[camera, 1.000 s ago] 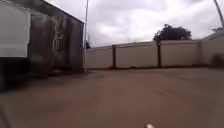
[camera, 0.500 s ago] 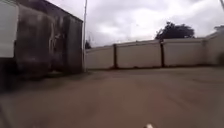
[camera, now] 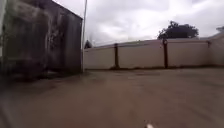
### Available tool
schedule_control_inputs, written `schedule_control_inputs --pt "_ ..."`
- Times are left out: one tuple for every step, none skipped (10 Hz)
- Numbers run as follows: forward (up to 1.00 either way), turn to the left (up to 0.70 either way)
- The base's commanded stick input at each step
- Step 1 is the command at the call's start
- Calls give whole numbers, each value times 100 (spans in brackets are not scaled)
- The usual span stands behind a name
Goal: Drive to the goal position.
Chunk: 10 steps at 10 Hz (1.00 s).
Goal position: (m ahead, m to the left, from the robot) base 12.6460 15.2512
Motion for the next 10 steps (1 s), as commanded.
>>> schedule_control_inputs --pt "100 0" --pt "100 0" --pt "100 0" --pt "100 0" --pt "100 0" --pt "100 0" --pt "100 0" --pt "100 0" --pt "100 0" --pt "100 0"
